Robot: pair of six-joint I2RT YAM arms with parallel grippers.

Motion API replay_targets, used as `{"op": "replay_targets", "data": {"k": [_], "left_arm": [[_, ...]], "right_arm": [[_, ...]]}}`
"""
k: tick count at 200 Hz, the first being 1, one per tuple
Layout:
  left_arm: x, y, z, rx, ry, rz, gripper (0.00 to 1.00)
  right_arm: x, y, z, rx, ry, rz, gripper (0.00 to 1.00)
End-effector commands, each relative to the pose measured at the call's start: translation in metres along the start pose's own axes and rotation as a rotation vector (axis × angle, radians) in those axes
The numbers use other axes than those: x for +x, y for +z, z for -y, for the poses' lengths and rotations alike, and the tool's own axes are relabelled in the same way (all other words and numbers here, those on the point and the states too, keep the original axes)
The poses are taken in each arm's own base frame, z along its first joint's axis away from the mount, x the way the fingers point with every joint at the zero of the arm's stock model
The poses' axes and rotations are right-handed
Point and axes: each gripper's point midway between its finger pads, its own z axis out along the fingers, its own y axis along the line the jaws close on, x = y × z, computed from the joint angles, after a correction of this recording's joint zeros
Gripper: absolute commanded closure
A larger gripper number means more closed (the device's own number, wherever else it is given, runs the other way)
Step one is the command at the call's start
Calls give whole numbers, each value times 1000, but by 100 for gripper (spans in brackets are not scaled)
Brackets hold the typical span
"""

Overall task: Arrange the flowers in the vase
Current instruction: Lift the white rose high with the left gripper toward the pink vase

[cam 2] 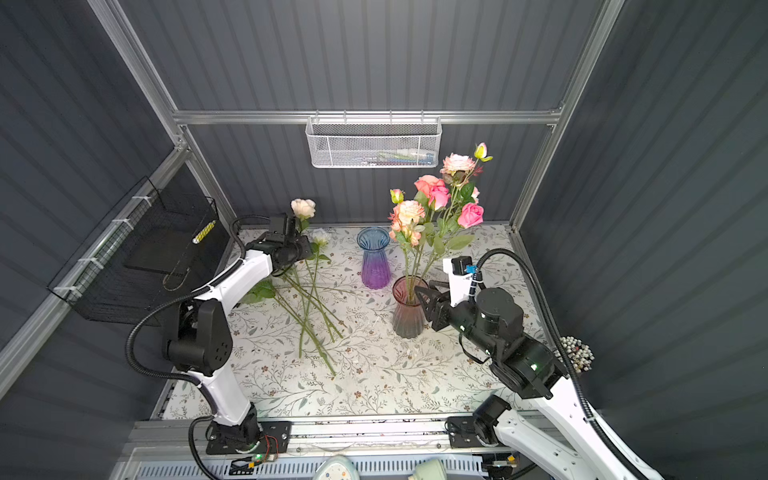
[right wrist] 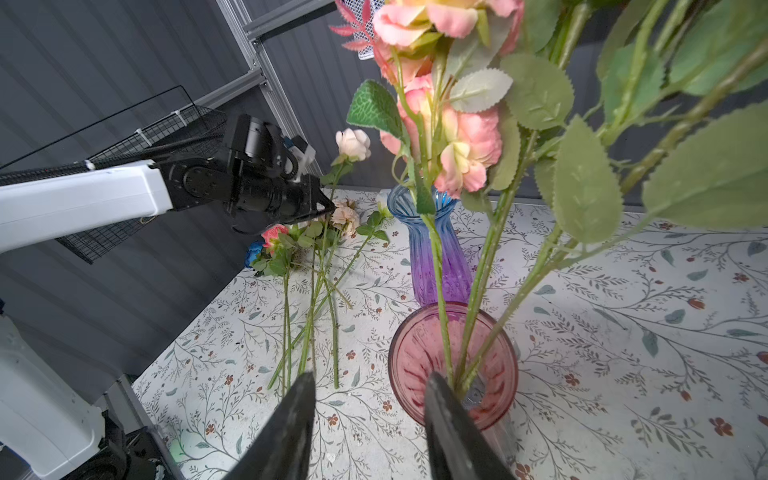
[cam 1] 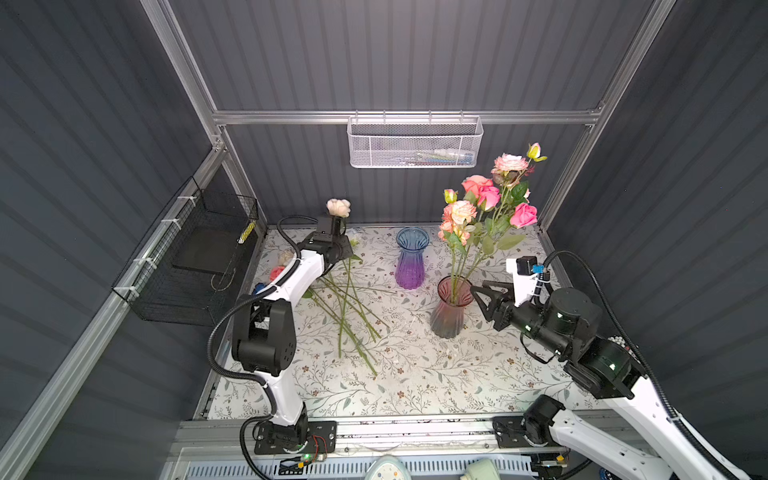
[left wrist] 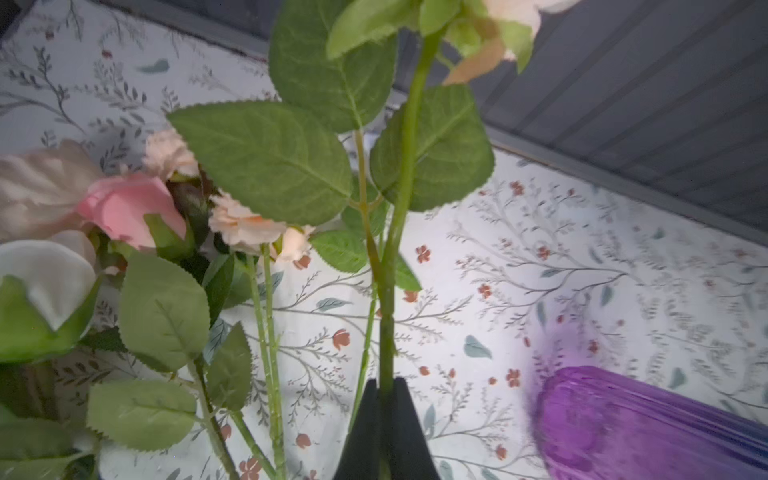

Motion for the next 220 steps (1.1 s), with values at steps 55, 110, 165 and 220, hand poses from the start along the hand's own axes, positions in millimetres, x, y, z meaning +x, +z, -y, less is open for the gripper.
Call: {"op": "replay_targets", "data": {"k": [55, 110, 165, 220], "left_arm": [[-37, -80, 58, 355, 11, 182, 100], [-40, -159, 116, 707, 110, 384, 100], [-13, -256, 187, 1014, 284, 495, 100], [6, -312, 221, 1192, 332, 530, 100]], "right_arm": [[-11, -4, -8, -27, -6, 16, 55], [-15, 4, -26, -118, -6, -16, 50], [-18, 19, -55, -242, 28, -51, 47], [-13, 41, -79, -303, 28, -87, 42]]}}
